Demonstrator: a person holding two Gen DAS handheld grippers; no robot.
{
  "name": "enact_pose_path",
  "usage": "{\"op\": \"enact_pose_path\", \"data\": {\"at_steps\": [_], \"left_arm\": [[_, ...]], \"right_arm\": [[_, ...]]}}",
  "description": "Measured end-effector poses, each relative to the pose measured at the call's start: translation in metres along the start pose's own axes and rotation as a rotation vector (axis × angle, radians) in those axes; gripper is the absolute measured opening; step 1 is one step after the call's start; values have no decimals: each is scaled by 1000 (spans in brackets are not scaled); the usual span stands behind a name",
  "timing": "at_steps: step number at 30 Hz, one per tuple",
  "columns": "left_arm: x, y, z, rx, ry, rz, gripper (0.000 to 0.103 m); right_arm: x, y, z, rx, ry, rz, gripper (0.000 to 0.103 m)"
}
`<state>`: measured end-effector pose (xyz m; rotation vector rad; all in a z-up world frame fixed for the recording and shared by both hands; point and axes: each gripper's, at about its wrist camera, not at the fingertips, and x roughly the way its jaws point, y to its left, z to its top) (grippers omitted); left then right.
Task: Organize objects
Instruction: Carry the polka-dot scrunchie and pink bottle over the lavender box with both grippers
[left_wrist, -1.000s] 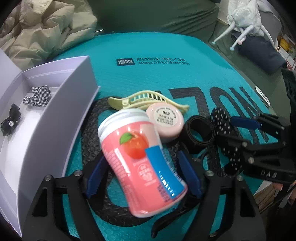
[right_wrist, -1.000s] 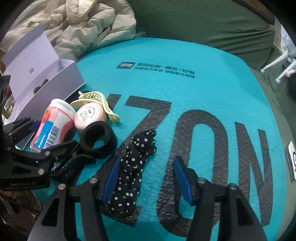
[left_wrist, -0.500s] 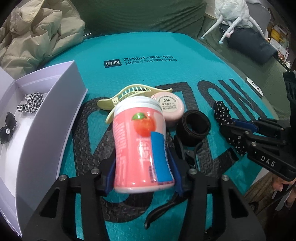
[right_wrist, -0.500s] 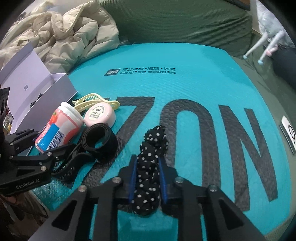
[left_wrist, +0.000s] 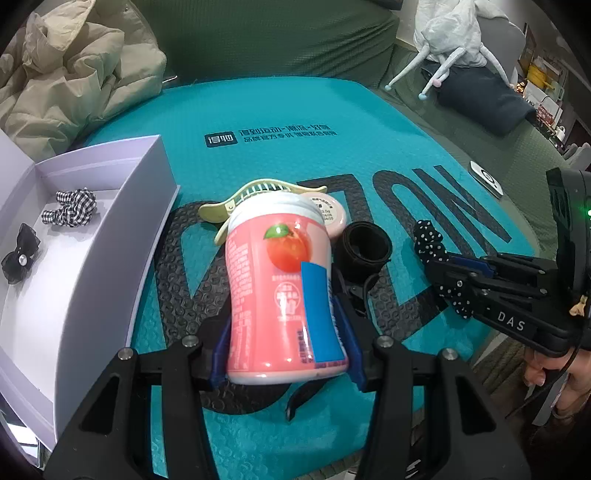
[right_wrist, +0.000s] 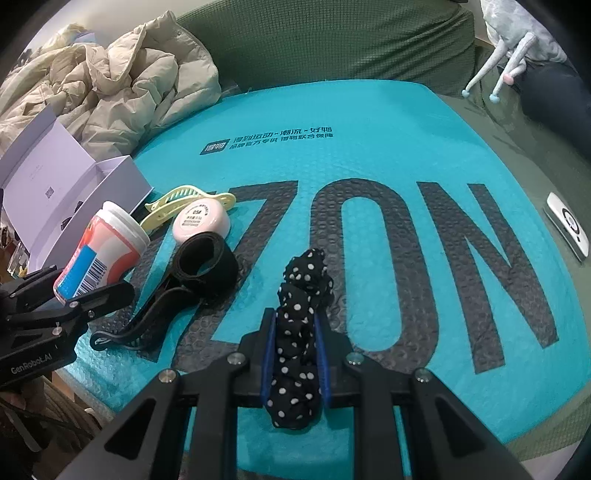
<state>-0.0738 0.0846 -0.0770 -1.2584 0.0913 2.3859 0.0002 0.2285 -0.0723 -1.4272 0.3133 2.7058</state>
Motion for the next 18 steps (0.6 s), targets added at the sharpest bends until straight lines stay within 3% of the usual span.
{"op": "enact_pose_path", "data": {"at_steps": [18], "left_arm": [[-18,-5,15,31,-46,-1,48]], "right_arm": [[-15,22,18,-24,-12,-8,19]]}}
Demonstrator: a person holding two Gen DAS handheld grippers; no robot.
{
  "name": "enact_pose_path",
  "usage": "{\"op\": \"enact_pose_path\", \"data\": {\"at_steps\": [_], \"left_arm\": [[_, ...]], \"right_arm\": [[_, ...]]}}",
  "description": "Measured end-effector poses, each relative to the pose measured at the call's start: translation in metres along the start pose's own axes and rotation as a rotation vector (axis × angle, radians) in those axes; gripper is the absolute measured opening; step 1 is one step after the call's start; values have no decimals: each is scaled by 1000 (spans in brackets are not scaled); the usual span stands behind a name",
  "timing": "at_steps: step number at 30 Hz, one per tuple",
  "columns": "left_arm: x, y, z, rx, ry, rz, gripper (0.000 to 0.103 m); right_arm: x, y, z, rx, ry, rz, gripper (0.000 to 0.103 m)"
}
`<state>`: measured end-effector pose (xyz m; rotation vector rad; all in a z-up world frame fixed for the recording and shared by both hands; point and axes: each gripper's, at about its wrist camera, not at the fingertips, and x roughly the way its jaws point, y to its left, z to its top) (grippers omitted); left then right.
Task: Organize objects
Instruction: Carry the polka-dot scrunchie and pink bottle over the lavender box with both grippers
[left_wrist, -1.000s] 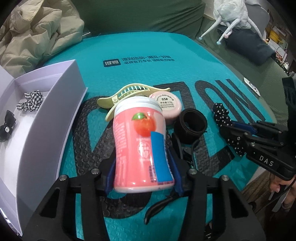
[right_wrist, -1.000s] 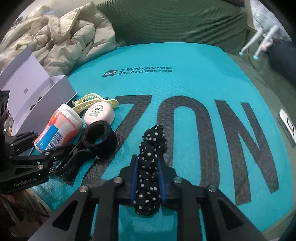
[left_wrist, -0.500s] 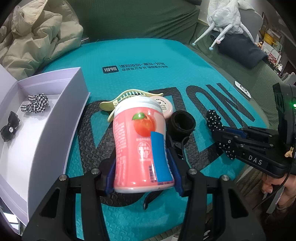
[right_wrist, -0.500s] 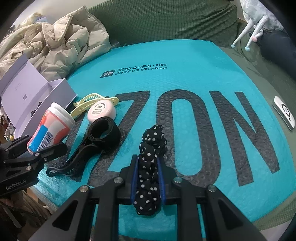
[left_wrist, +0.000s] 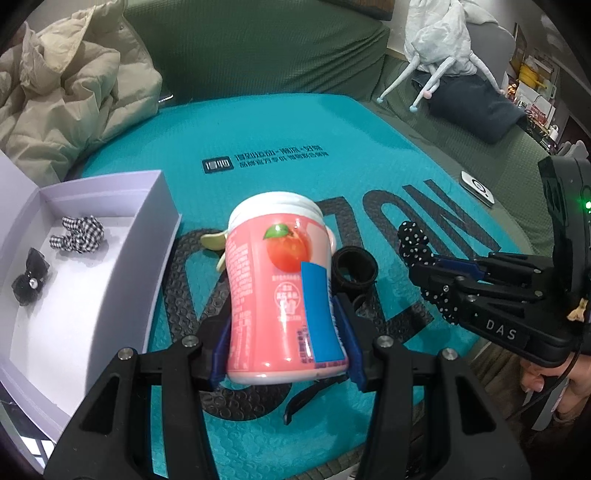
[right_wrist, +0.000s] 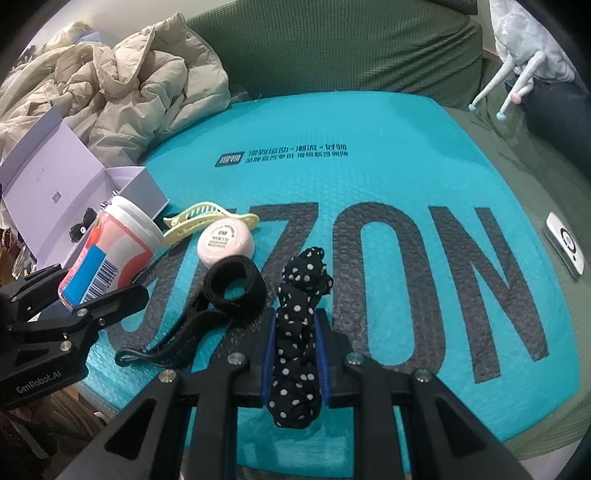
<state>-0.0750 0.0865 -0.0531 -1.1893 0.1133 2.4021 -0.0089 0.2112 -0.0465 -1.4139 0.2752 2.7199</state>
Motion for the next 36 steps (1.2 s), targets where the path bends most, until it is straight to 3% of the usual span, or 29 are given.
{"op": "enact_pose_path", "data": {"at_steps": [14,27,36], "left_arm": [[-21,27,4,-23,-32,54,48],[-51,67,3,-77,-84,58,48],[-66,86,8,-94,-121,137,48]], "right_arm": [[-11,37,21,-71,-14,26,19],[-15,84,47,-160,-41,57,19],[-10,115,61,-225,-42,85,19]]}}
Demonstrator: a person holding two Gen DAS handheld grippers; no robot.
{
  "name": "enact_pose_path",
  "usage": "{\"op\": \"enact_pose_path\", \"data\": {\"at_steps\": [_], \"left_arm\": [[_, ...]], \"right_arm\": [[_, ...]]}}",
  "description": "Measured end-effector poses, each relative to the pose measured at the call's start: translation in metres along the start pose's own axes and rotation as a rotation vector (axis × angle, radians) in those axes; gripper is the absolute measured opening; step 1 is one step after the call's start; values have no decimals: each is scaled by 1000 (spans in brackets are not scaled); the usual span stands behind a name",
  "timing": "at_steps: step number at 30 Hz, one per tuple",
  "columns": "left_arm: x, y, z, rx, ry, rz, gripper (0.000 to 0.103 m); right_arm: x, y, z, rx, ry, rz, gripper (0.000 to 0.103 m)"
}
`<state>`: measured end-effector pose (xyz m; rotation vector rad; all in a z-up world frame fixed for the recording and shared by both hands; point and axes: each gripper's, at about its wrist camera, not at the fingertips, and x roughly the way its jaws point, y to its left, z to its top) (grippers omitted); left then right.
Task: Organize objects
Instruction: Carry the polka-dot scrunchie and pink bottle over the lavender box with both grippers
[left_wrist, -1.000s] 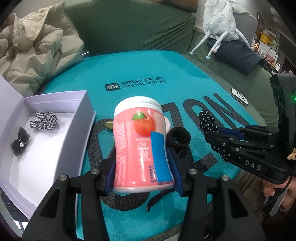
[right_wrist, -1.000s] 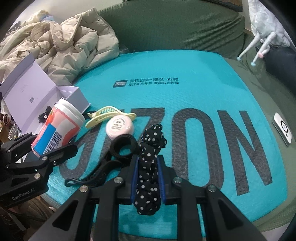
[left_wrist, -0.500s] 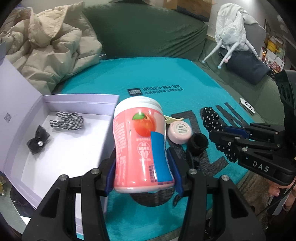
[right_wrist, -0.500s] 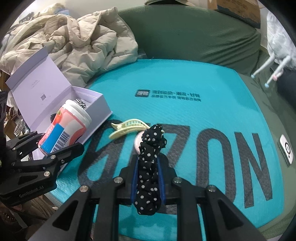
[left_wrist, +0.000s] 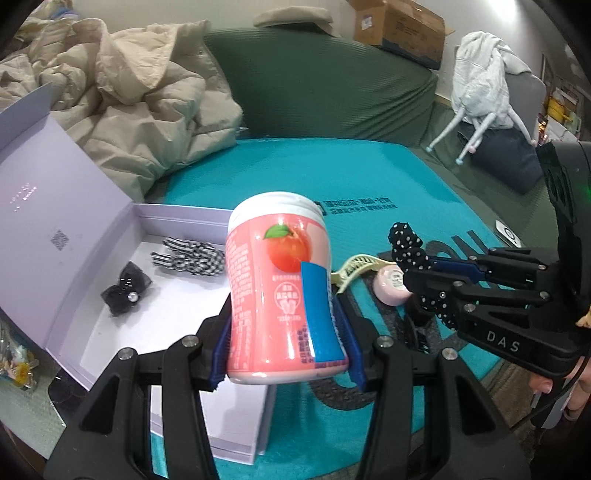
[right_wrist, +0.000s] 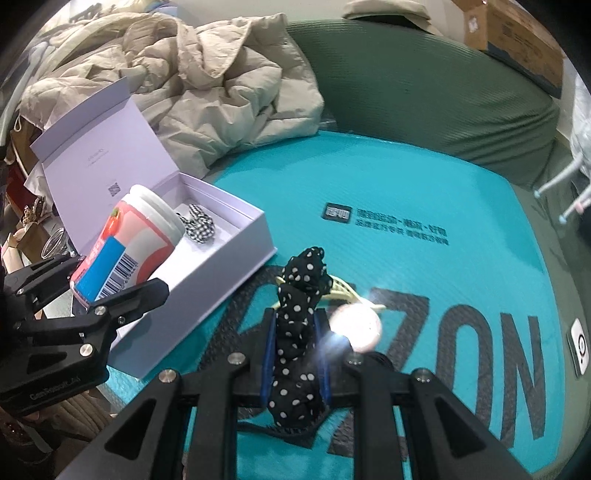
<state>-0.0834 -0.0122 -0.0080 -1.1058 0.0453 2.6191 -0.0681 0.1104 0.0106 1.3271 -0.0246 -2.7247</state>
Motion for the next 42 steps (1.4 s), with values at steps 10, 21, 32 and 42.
{"op": "enact_pose_path", "data": {"at_steps": [10,21,32,42], "left_arm": [[2,22,0,-24,15,43,48],[2,52,-1,-60,24,87,48],[3,77,-4,-92,46,134,48],[6,101,-6,-131,68,175,48]], "right_arm": [[7,27,18,-55,-9,26,19],[18,57,33,-105,-7,71,19],[28,83,45,-152,2,115,19],[44,98,50,-165,15,173,19]]}}
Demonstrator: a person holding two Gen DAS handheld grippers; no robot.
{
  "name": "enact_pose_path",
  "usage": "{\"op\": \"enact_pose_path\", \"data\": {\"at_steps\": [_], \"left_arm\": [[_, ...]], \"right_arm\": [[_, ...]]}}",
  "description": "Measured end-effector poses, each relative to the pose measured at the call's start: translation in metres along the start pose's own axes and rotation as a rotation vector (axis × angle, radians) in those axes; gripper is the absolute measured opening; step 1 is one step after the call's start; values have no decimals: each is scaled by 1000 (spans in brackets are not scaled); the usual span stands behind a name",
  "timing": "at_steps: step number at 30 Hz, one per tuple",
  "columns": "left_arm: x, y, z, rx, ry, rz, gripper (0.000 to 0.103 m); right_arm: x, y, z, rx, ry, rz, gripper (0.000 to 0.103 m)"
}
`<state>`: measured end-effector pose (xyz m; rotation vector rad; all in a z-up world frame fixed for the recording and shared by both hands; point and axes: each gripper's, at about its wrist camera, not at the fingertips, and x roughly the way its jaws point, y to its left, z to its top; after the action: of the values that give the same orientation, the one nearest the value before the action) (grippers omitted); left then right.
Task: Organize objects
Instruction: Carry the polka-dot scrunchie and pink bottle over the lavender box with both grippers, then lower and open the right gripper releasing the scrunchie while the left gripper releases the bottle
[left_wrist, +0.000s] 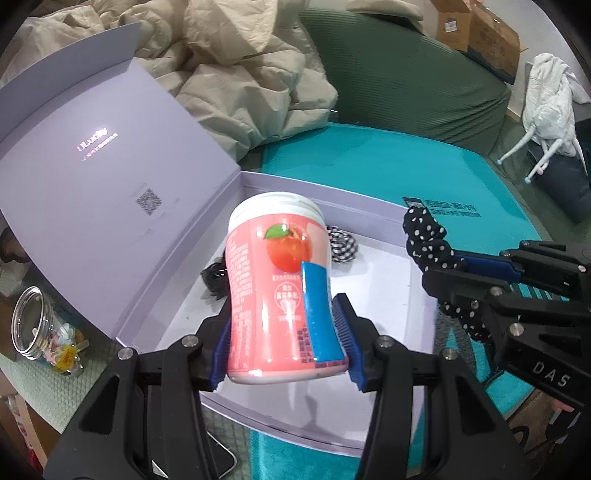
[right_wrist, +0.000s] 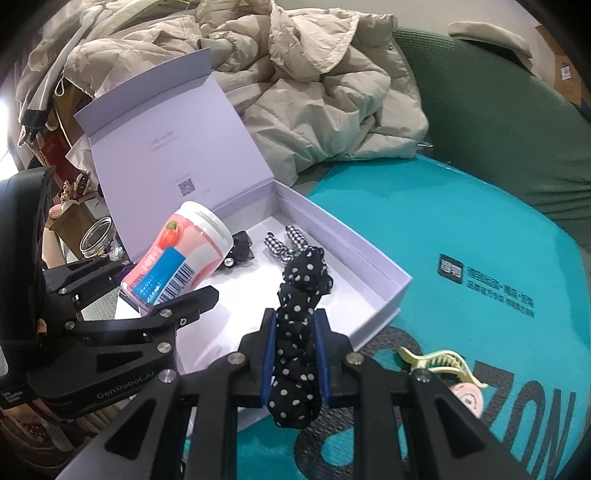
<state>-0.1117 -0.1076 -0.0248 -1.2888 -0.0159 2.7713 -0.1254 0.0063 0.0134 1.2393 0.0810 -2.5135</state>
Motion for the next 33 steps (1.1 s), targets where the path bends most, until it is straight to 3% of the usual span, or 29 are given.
{"op": "enact_pose_path", "data": {"at_steps": [33], "left_arm": [[63,27,33,12,122,135,48]], "right_arm": [[72,10,48,-96,62,50,19]]}}
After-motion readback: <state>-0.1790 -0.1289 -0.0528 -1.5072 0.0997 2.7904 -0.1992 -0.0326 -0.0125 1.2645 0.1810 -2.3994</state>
